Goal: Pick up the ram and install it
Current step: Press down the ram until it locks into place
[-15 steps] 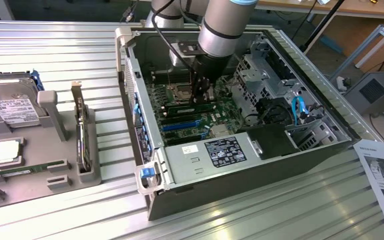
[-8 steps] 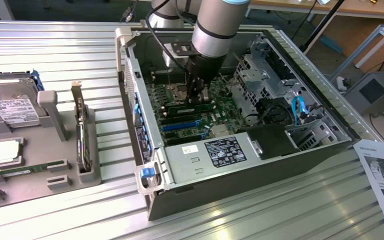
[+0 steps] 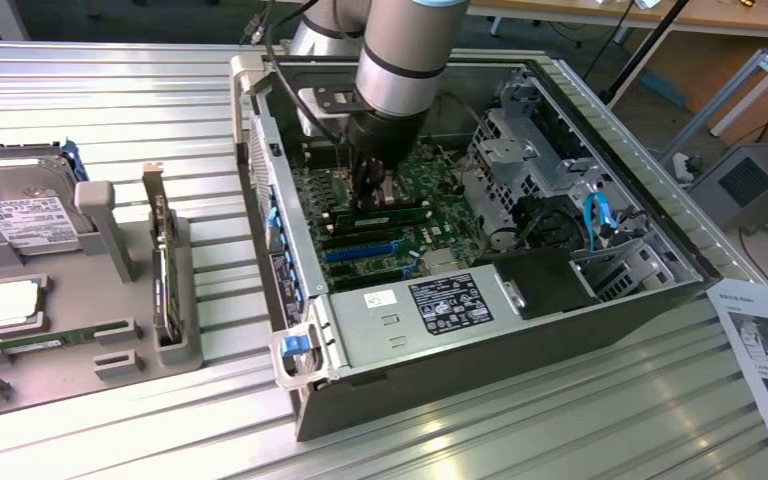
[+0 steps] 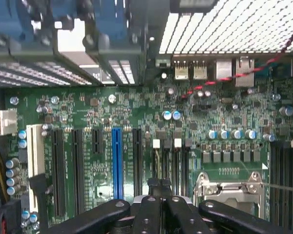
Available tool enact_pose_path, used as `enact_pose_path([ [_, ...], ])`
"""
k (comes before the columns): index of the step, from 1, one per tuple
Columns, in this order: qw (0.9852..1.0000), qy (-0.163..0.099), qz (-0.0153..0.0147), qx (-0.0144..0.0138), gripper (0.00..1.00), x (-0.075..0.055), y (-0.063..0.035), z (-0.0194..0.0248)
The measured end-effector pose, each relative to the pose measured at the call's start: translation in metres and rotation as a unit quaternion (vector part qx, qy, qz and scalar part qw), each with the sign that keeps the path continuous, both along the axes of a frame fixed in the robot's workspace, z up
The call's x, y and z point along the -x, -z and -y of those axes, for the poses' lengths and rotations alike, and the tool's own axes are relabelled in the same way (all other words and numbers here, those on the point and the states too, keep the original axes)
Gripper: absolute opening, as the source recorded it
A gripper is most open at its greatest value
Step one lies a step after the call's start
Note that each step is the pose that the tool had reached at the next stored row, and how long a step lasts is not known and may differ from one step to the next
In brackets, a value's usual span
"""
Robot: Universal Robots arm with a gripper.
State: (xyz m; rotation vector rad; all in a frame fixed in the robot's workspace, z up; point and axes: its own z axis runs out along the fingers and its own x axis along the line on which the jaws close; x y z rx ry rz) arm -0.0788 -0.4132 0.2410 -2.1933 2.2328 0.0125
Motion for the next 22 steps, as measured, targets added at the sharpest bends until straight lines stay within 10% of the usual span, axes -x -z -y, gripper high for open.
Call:
enact_pose_path([
  [22, 1.0, 0.0, 0.0005, 0.0, 0.11, -0.018, 0.0, 0.0],
])
